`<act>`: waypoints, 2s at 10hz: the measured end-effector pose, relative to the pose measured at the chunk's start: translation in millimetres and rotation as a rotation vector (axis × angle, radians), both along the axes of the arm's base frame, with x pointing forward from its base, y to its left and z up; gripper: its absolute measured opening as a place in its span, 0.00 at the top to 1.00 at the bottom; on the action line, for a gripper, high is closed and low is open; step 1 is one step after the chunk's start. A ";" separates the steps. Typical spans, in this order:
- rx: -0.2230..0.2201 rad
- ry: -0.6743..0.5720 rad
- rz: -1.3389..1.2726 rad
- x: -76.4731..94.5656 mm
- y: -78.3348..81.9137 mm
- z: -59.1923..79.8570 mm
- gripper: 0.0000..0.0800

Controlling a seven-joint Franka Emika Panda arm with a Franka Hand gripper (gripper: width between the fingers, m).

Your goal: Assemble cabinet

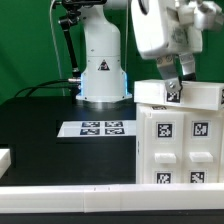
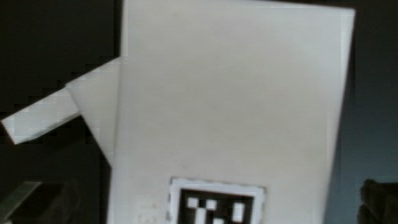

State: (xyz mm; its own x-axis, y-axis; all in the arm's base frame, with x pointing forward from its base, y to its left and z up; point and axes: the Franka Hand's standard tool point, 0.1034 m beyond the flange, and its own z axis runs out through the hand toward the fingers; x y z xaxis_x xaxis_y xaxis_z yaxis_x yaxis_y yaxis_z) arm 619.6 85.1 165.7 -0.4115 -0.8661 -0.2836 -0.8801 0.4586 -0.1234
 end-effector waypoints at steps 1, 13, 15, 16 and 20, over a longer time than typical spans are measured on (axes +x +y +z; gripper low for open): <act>-0.002 -0.022 0.009 1.8 0.5 6.0 0.01; -0.242 -0.235 0.983 8.8 -5.2 17.4 0.00; -0.270 -0.256 1.084 8.9 -5.6 17.4 0.00; -0.291 -0.272 1.163 8.8 -5.2 17.6 0.00; -0.423 -0.366 1.626 6.8 2.2 17.4 0.00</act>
Offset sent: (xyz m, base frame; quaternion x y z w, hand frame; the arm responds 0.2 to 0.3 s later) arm 0.0000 0.0000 0.0000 0.0000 0.0000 -0.0650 0.9979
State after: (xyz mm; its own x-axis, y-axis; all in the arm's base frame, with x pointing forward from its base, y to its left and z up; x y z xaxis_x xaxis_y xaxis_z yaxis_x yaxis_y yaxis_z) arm 626.4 87.3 183.2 0.9258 -0.3295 0.1852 -0.2727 -0.9216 -0.2763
